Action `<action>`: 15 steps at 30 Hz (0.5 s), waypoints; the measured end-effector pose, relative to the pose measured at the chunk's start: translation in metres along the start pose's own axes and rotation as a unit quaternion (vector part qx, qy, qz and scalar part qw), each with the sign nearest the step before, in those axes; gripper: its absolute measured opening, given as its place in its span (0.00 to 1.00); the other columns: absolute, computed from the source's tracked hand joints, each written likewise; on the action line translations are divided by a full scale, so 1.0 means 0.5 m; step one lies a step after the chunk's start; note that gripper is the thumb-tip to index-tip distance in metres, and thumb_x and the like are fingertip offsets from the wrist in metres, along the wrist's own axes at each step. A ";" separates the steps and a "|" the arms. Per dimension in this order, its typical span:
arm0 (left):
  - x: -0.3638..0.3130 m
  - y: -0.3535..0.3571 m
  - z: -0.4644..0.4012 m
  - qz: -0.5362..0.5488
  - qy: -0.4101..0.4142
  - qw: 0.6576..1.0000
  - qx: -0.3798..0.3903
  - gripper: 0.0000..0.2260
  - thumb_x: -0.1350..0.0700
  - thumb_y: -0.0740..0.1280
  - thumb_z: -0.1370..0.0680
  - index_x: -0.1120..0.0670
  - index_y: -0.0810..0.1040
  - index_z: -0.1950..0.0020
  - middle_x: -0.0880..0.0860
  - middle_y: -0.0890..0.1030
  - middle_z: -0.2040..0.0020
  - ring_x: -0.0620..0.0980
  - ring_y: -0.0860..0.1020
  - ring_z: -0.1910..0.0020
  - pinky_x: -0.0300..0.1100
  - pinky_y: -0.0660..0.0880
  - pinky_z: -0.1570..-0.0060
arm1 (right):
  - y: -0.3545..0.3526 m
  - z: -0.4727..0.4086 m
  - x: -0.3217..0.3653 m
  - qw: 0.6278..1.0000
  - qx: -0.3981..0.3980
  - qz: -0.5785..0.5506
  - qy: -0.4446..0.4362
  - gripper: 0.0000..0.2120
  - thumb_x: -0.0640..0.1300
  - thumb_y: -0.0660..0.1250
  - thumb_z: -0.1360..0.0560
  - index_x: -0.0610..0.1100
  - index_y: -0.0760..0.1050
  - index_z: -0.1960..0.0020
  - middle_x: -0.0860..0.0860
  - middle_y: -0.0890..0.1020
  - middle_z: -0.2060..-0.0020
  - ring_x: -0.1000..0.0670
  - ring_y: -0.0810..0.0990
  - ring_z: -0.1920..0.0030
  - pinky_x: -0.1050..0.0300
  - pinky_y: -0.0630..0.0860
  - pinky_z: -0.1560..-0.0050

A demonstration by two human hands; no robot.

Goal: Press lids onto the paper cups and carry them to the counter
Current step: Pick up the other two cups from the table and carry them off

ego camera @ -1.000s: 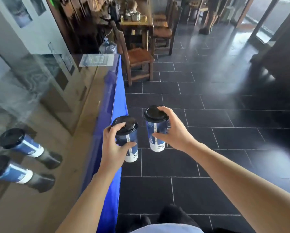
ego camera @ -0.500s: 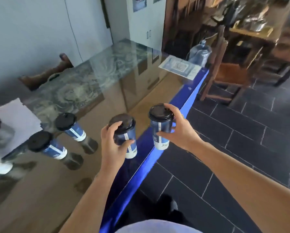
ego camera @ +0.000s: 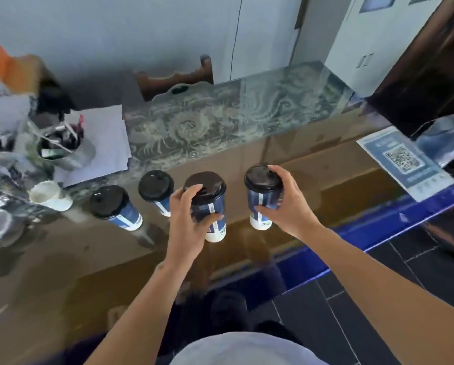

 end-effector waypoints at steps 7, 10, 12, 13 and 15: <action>0.040 0.084 -0.061 -0.036 -0.025 0.999 -0.012 0.36 0.64 0.81 0.30 0.46 0.67 0.29 0.58 0.67 0.30 0.46 0.70 0.31 0.50 0.73 0.30 | 0.022 -0.145 -0.032 0.998 0.058 0.018 -0.034 0.45 0.40 0.81 0.33 0.57 0.60 0.26 0.53 0.67 0.29 0.50 0.71 0.30 0.42 0.76 0.34; 0.042 0.113 -0.080 -0.059 -0.036 0.997 -0.044 0.36 0.66 0.81 0.30 0.47 0.67 0.30 0.63 0.67 0.30 0.39 0.67 0.32 0.32 0.66 0.27 | 0.022 -0.197 -0.043 0.995 0.081 0.042 -0.047 0.45 0.41 0.82 0.33 0.53 0.61 0.24 0.52 0.67 0.28 0.51 0.70 0.30 0.53 0.72 0.30; 0.049 0.126 -0.092 -0.073 -0.053 0.994 -0.060 0.36 0.66 0.81 0.30 0.47 0.67 0.31 0.64 0.67 0.30 0.43 0.68 0.32 0.29 0.66 0.29 | 0.023 -0.229 -0.045 0.991 0.099 0.069 -0.059 0.44 0.43 0.81 0.32 0.52 0.60 0.23 0.51 0.68 0.28 0.50 0.70 0.30 0.58 0.71 0.32; 0.057 0.132 -0.099 -0.075 -0.066 0.993 -0.067 0.36 0.65 0.81 0.30 0.46 0.66 0.31 0.64 0.67 0.29 0.46 0.69 0.31 0.33 0.69 0.29 | 0.024 -0.246 -0.045 0.989 0.107 0.079 -0.069 0.44 0.43 0.81 0.31 0.52 0.60 0.23 0.50 0.68 0.28 0.49 0.71 0.31 0.57 0.72 0.33; 0.070 0.141 -0.115 -0.078 -0.087 0.990 -0.079 0.36 0.64 0.82 0.30 0.46 0.66 0.31 0.62 0.67 0.29 0.52 0.71 0.30 0.44 0.73 0.30 | 0.026 -0.276 -0.046 0.985 0.115 0.099 -0.087 0.44 0.46 0.81 0.31 0.52 0.60 0.23 0.50 0.69 0.29 0.48 0.73 0.32 0.52 0.76 0.35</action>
Point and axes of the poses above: each hand's wrist, its own z-axis away from the middle knuckle, its own y-axis out of the palm, x = y × z, the point moved 8 cm from there along -z, towards the middle knuckle
